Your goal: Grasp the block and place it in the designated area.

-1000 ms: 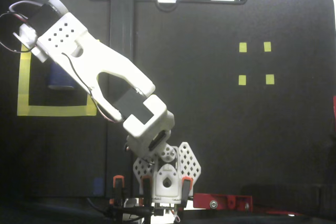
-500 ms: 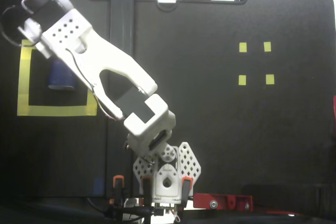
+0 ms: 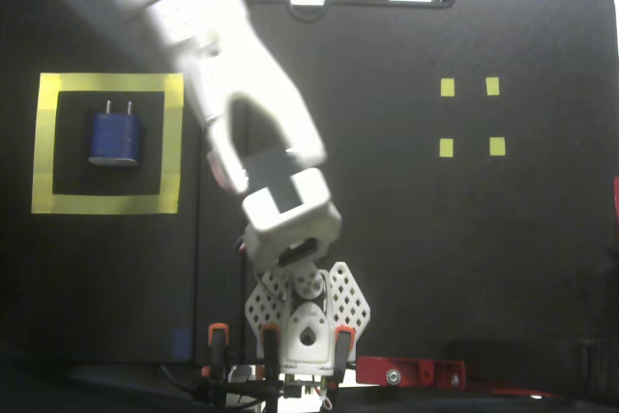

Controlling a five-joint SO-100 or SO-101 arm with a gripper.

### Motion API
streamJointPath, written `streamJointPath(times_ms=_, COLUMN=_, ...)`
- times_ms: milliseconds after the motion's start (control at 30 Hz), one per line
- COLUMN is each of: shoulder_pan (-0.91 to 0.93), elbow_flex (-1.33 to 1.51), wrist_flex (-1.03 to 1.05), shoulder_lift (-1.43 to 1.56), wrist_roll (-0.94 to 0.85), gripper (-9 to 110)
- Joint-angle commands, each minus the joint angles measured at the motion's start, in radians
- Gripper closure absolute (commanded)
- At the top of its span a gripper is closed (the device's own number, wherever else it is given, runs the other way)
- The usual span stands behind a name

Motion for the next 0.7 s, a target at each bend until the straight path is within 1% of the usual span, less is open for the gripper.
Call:
streamJointPath(times_ms=0, shoulder_pan=0.123, elbow_flex=-0.011, wrist_flex=-0.002, shoulder_lift=0.048, wrist_roll=-0.032, gripper=101)
streamJointPath(times_ms=167, shoulder_pan=0.308, elbow_flex=-0.011, wrist_flex=0.002, shoulder_lift=0.055, wrist_roll=-0.121, gripper=101)
streamJointPath(times_ms=267, shoulder_pan=0.371, elbow_flex=-0.009, wrist_flex=0.006, shoulder_lift=0.063, wrist_roll=-0.161, gripper=101)
streamJointPath(times_ms=533, shoulder_pan=0.399, elbow_flex=-0.008, wrist_flex=0.054, shoulder_lift=0.106, wrist_roll=-0.195, gripper=101)
streamJointPath(times_ms=667, shoulder_pan=0.400, elbow_flex=0.008, wrist_flex=0.002, shoulder_lift=0.141, wrist_roll=-0.199, gripper=101)
